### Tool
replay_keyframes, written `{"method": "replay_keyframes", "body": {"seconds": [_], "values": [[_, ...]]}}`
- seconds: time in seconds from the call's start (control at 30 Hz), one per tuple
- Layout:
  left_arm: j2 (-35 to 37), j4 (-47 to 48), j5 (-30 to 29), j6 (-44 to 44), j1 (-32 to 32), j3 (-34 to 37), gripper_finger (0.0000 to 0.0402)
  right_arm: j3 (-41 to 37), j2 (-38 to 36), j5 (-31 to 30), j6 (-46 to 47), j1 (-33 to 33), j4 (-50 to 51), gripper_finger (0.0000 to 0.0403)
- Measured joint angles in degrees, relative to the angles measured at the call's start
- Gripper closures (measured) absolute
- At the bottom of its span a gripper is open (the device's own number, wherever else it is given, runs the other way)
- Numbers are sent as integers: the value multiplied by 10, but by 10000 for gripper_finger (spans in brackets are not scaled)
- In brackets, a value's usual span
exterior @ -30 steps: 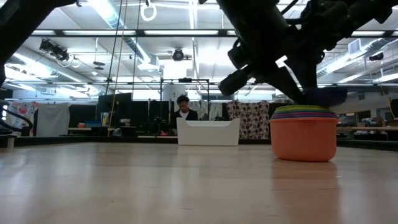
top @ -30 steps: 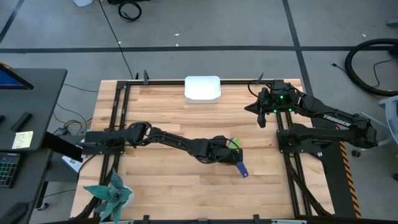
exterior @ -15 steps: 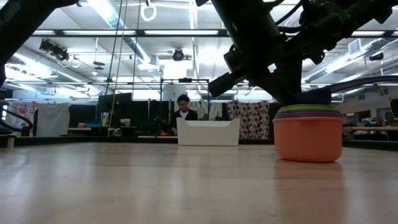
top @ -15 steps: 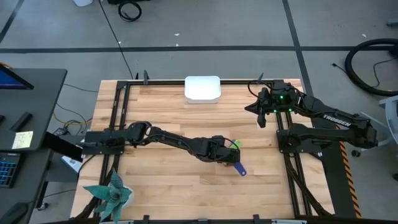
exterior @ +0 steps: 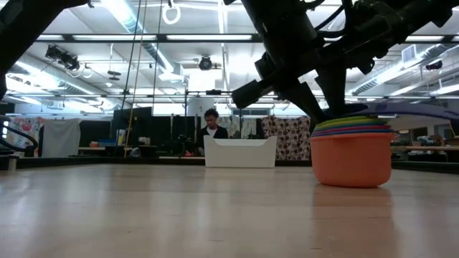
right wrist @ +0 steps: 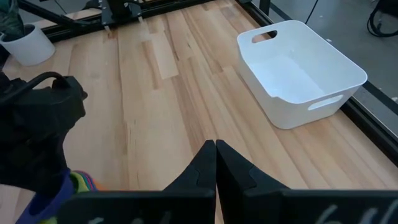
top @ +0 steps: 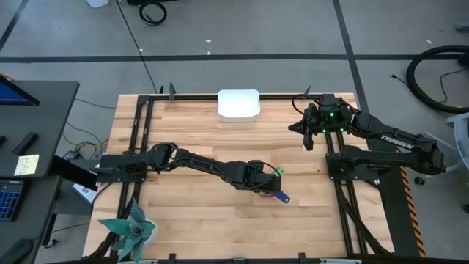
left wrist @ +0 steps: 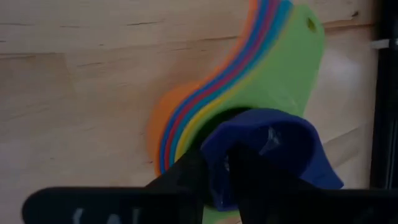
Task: Nest measuring cups in basket
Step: Stack the dark blue measuring cup on top of the green measuring cup
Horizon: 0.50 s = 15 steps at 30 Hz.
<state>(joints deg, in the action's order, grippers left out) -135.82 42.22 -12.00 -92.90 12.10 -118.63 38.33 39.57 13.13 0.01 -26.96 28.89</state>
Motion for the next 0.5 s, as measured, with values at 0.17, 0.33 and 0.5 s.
{"method": "replay_keyframes", "body": {"seconds": [0.17,0.33,0.5], "values": [[0,3,13,-9,-3,0,347,0,0,0,0,0,0,399],[0,2,46,-11,-7,0,358,0,0,0,0,0,0,398],[-2,10,80,-17,-11,-18,367,0,0,0,0,0,0,398]]}}
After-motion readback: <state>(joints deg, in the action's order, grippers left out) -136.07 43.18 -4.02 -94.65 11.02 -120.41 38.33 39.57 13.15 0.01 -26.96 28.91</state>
